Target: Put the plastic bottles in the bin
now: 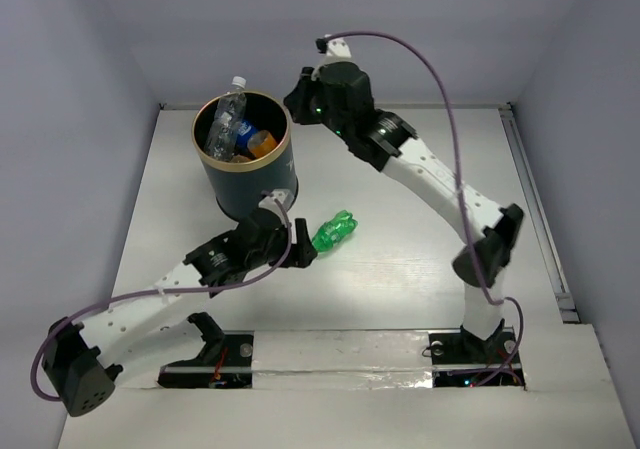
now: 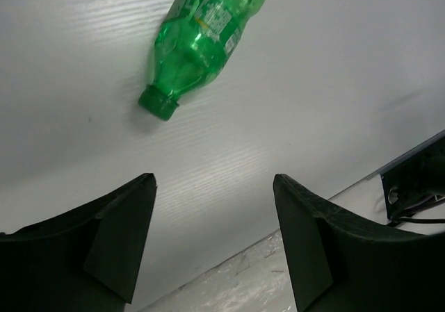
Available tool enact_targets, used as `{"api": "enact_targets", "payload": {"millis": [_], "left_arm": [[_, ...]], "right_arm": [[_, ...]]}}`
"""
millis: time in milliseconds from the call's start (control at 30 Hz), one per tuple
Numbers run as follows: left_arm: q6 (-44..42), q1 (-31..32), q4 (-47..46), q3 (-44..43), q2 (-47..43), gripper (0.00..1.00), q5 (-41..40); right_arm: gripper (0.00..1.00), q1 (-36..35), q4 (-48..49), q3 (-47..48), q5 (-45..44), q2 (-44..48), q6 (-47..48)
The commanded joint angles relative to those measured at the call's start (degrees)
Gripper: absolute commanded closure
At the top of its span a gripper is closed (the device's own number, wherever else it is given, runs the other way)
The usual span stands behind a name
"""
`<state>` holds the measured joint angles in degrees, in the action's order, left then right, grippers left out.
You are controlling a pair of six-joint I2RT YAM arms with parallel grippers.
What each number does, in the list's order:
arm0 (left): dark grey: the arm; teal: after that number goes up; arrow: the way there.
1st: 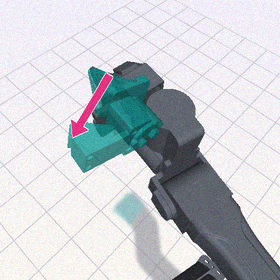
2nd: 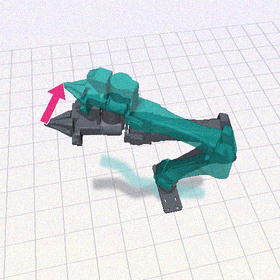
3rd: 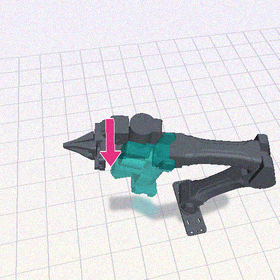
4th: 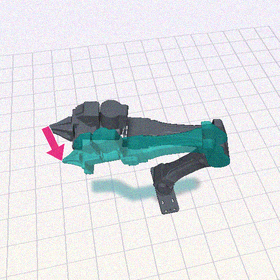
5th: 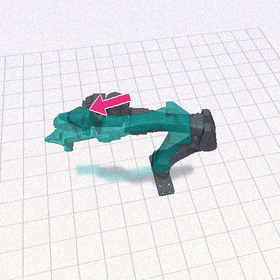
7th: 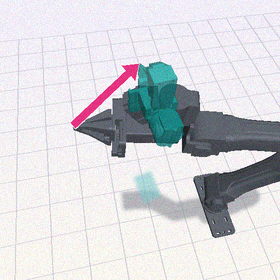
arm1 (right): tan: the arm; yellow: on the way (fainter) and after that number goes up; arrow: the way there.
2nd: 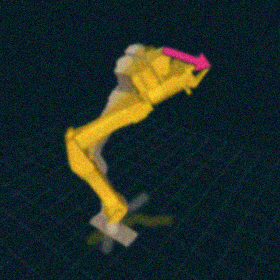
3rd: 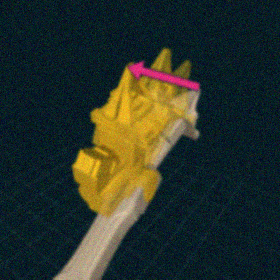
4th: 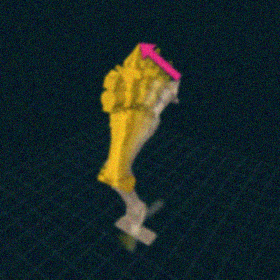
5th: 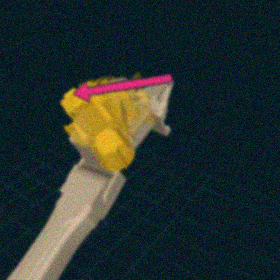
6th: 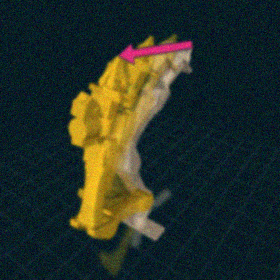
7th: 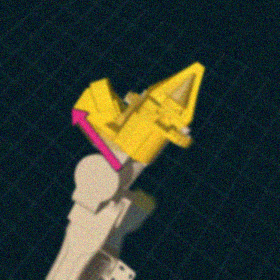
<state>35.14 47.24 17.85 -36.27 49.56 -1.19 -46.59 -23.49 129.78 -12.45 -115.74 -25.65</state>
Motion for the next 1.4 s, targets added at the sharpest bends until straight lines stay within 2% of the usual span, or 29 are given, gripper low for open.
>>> {"api": "enact_targets", "payload": {"millis": [0,33,67,100,133,200,233,267,300,333,367,433,600,767,867,933,1100,1233,1367], "left_arm": [[-6.9,0.3,-3.1,-7.4,4.8,0.34,-1.0],[-9.1,0.3,-3.2,-9.3,8.1,0.32,-1.0],[-9.9,0.3,-3.3,-10.2,9.7,0.31,-1.3],[-10.7,0.3,-3.6,-11.0,11.2,0.28,-1.3],[-11.5,0.3,-3.9,-11.7,14.2,0.26,-1.1],[-13.7,0.3,-4.3,-14.2,16.9,0.22,-1.6],[-14.5,0.3,-4.6,-15.0,19.4,0.2,-1.7],[-15.4,0.3,-5.0,-16.4,20.6,0.19,-2.0],[-16.8,0.3,-5.3,-17.2,21.8,0.17,-2.1],[-17.8,0.3,-5.8,-18.5,24.2,0.15,-1.8],[-19.0,0.3,-6.2,-19.0,25.3,0.14,-1.4],[-22.2,0.3,-7.0,-20.1,29.1,0.13,0.4],[-24.5,0.3,-8.1,-24.1,37.0,0.12,0.1],[-26.0,-0.2,-8.9,-28.8,47.7,0.14,0.6],[-26.0,-0.2,-8.5,-30.5,53.5,0.18,0.8],[-25.6,-0.2,-8.7,-31.1,55.2,0.27,3.0],[-21.9,-0.2,-9.1,-33.3,50.6,0.44,4.7],[-21.2,-0.2,-4.6,-41.3,43.4,0.48,5.2],[-21.2,-0.7,-0.5,-54.8,38.3,0.48,1.8]], "right_arm": [[0.93,-0.3,11.1,-11.8,-3.1,14.5,-0.3],[1.0,-0.3,12.4,-20.8,-3.7,21.2,-1.0],[1.0,-0.3,13.9,-25.1,-4.4,24.4,-1.4],[1.0,0.4,14.2,-29.3,-4.9,27.6,-2.1],[1.0,1.0,14.3,-37.4,-5.4,33.8,-3.5],[1.0,1.6,13.7,-45.4,-6.7,40.0,-4.8],[0.93,1.6,13.0,-49.2,-7.6,42.9,-6.2],[0.83,1.6,11.2,-56.0,-9.1,48.9,-7.2],[0.66,2.3,10.4,-59.3,-9.4,52.0,-8.3],[0.28,2.3,9.8,-62.3,-9.6,55.1,-10.5],[0.16,2.3,8.6,-67.9,-9.5,61.0,-11.7],[0.03,2.3,7.1,-72.4,-9.2,66.2,-13.6],[0.02,2.3,2.6,-81.9,-7.8,78.6,-18.9],[0.02,2.3,-0.8,-83.5,-7.4,83.6,-20.1],[0.02,2.3,-2.6,-83.2,-7.9,85.9,-19.6],[0.02,2.3,-3.4,-83.0,-7.9,86.8,-19.3],[0.02,2.3,-5.1,-83.6,-7.4,89.0,-19.0],[0.02,2.3,-4.9,-84.1,-6.8,88.9,-17.9],[0.02,2.3,-3.2,-84.0,-5.7,86.8,-16.3]]}}
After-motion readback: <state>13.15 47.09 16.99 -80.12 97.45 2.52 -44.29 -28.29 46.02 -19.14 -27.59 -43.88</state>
